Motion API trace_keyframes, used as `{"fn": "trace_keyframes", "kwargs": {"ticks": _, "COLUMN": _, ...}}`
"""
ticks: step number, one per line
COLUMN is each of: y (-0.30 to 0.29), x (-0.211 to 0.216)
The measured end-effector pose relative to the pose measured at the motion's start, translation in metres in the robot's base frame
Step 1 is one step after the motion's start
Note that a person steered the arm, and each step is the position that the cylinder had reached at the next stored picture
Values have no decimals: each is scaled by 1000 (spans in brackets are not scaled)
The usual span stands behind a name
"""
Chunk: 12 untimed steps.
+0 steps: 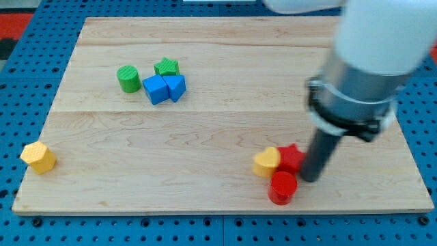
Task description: Keep red star and yellow heart diagonally below blue cube
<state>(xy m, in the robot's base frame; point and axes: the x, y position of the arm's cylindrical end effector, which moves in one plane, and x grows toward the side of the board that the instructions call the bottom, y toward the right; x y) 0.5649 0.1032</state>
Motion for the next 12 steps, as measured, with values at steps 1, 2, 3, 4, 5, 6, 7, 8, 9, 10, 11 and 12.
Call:
{"fn": "trace_keyframes", "kwargs": {"ticks": 1, "y": -76, "x": -3}}
{"fn": "trace_keyframes", "kwargs": {"ticks": 2, "y": -88, "x": -7}}
{"fn": "trace_keyframes", "kwargs": {"ticks": 3, "y": -72, "x": -25}}
{"fn": "trace_keyframes", "kwargs": {"ticks": 4, "y": -99, "x": -63}}
{"fn": "trace_keyframes", "kwargs": {"ticks": 5, "y": -105, "x": -70}}
{"fn": "trace_keyframes", "kwargs": {"ticks": 6, "y": -101, "x": -81}}
{"fn": "trace_keyframes", "kwargs": {"ticks": 7, "y": -100, "x": -93}}
{"fn": "trace_keyframes", "kwargs": {"ticks": 8, "y": -100, "x": -99}}
{"fn": "trace_keyframes", "kwargs": {"ticks": 9, "y": -81, "x": -102}}
{"fn": "trace_keyframes", "kwargs": {"ticks": 10, "y": -60, "x": -123}}
{"fn": "trace_keyframes", "kwargs": {"ticks": 11, "y": -72, "x": -132}}
{"fn": "trace_keyframes", "kwargs": {"ticks": 12, "y": -117, "x": -131}}
